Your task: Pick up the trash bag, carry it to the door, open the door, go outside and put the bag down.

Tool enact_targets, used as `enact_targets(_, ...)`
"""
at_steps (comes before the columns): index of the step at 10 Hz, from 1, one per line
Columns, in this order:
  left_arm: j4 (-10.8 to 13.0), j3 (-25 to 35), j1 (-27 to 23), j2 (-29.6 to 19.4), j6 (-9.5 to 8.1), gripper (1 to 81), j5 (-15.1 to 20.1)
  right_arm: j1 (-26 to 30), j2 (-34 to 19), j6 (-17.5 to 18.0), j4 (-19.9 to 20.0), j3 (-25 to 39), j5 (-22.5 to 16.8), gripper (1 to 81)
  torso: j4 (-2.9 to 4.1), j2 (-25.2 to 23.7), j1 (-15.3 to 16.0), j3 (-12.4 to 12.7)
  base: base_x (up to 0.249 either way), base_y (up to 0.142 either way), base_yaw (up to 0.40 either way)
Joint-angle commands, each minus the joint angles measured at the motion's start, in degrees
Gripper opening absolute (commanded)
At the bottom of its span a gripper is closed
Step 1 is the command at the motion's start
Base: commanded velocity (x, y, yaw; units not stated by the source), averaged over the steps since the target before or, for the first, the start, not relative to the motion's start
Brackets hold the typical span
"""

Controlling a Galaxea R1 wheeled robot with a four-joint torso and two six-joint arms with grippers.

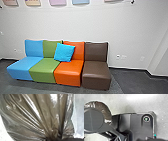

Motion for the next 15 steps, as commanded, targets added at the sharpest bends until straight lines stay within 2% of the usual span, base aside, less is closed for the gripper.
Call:
enact_targets(1, -0.6, -1.3, -0.5, 1.7, 3.6, 1.0, 4.5, 0.5, 1.6, -0.8, 0.4, -4.0, -1.3, 81.1, 0.0, 5.5, -3.6, 5.6, 0.0, 0.0, 0.0)
enact_targets(2, -0.6, -2.0, 0.2, 2.6, 4.04, 1.0, 4.5, 0.0, 2.6, -0.8, 0.4, -5.1, -1.3, 81.1, 0.0, 7.0, -4.5, 6.2, 0.0, 0.0, 0.0)
enact_targets(3, -0.5, -2.2, 1.0, 3.3, 4.39, 1.0, 4.5, -0.2, 3.6, -0.8, 0.4, -6.4, -1.3, 81.1, 0.0, 8.5, -5.4, 1.7, 0.0, 0.0, 0.0)
enact_targets(4, -0.5, -2.9, 1.5, 3.9, 5.19, 1.0, 4.5, -0.4, 4.7, -0.9, 0.3, -7.7, -1.3, 81.1, 0.0, 10.2, -6.5, 3.5, 0.0, 0.0, 0.0)
enact_targets(5, -0.6, -4.5, 2.1, 4.2, 5.28, 1.0, 4.0, -0.5, 5.1, -1.0, 0.2, -8.8, -1.3, 81.1, 0.0, 11.5, -7.3, 4.7, 0.0, 0.0, 0.0)
enact_targets(7, -0.5, -7.1, 3.6, 4.3, 5.54, 1.0, 3.4, -0.7, 4.7, -1.0, 0.1, -9.2, -1.3, 81.1, 0.0, 14.4, -9.2, 5.5, 0.0, 0.0, 0.0)
enact_targets(11, -0.6, -12.5, 7.3, 4.8, 8.18, 1.0, 1.9, -1.7, 5.1, -0.9, 0.1, -11.3, -1.4, 81.1, 0.0, 22.7, -14.5, 5.6, 0.0, 0.0, 0.0)
enact_targets(14, -0.5, -12.6, 8.8, 6.8, 10.37, 1.0, 1.7, -2.2, 9.1, -1.4, -1.0, -16.4, -2.5, 81.1, 0.0, 28.9, -18.6, 5.6, 0.0, 0.0, 0.0)
enact_targets(15, -0.5, -12.7, 9.2, 7.6, 10.99, 1.0, 1.2, -2.9, 10.0, -1.4, -1.0, -18.3, -2.8, 81.1, 0.0, 31.0, -19.9, 8.4, 0.0, 0.0, 0.0)
